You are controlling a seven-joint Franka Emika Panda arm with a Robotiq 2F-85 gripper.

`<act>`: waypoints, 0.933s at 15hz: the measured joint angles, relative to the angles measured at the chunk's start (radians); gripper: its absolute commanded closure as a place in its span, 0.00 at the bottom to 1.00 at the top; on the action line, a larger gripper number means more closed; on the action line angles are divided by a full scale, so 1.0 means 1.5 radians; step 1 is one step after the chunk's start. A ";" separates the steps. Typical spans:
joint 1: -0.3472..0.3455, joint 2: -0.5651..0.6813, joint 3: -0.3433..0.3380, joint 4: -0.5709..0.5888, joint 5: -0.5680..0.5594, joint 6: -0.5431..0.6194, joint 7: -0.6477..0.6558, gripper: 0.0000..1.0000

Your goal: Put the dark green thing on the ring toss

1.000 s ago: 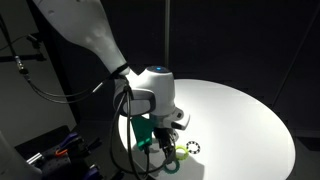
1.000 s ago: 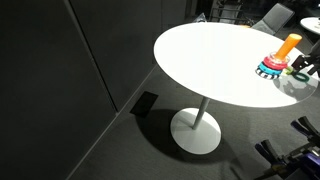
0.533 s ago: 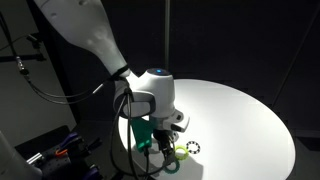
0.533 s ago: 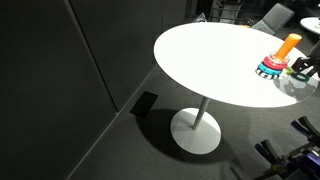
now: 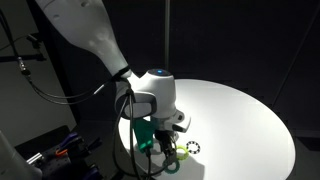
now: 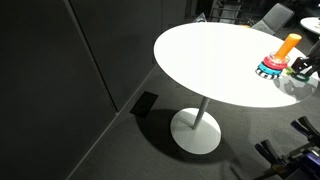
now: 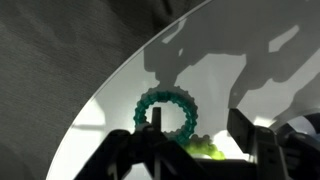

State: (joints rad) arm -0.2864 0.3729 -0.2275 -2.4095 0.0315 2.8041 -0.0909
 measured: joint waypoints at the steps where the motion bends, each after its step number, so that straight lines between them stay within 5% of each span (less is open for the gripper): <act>1: 0.000 0.002 0.000 0.002 0.000 0.001 0.000 0.37; 7: -0.001 0.012 0.000 0.008 0.000 0.008 -0.003 0.40; 11: -0.002 0.015 0.000 0.009 0.000 0.014 -0.005 0.57; 14: -0.004 0.017 0.000 0.009 0.000 0.016 -0.006 0.54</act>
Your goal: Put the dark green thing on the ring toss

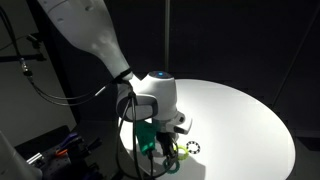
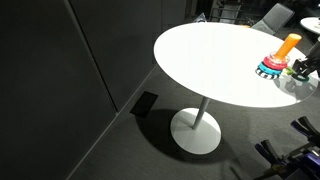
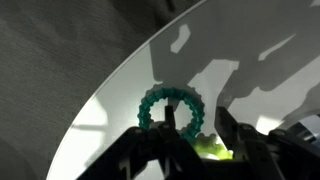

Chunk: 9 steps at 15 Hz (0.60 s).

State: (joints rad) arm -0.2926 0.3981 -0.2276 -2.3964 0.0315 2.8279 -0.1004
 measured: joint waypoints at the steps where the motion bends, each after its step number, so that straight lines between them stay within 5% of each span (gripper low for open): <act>1: 0.000 0.000 0.000 0.000 0.000 0.000 0.000 0.56; 9: -0.004 0.001 0.000 0.001 0.000 0.000 -0.001 0.80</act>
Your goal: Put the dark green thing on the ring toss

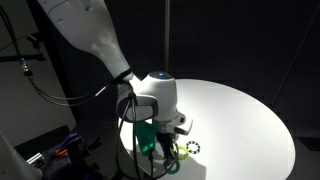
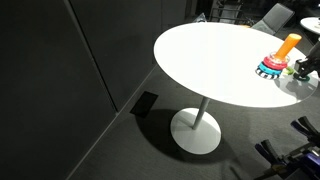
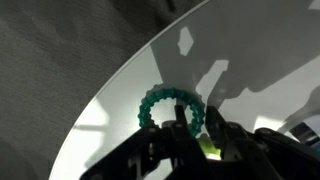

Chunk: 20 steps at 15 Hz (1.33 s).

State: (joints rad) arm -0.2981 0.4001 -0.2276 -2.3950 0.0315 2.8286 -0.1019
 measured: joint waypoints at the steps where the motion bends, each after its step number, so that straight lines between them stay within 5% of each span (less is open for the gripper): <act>1: 0.000 0.000 0.000 0.000 0.000 0.000 0.000 0.85; 2: -0.001 0.000 0.000 0.000 0.000 0.000 0.000 0.93; 12: -0.004 -0.001 0.000 0.008 0.000 0.000 0.000 0.96; 13: -0.004 -0.001 0.000 0.008 0.000 0.000 0.000 0.91; 14: -0.004 -0.001 0.000 0.008 0.000 0.000 0.000 0.72; 20: -0.006 0.000 0.000 0.008 0.000 0.000 -0.001 0.42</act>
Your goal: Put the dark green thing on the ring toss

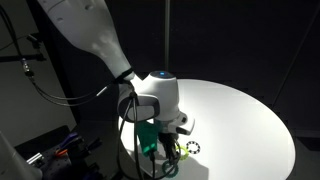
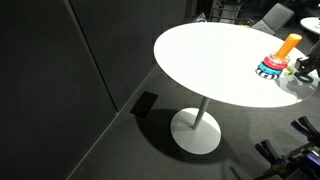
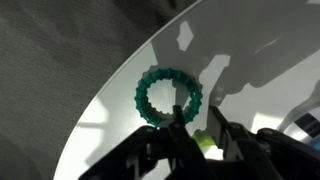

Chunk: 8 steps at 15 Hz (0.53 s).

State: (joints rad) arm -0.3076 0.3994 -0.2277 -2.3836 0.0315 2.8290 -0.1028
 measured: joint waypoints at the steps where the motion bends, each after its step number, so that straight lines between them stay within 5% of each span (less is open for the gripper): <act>1: 0.000 0.000 0.000 0.000 0.000 0.000 0.000 0.42; 8: -0.002 0.001 0.000 0.000 0.000 0.000 -0.001 0.54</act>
State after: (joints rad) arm -0.3111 0.4013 -0.2276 -2.3836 0.0315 2.8290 -0.1046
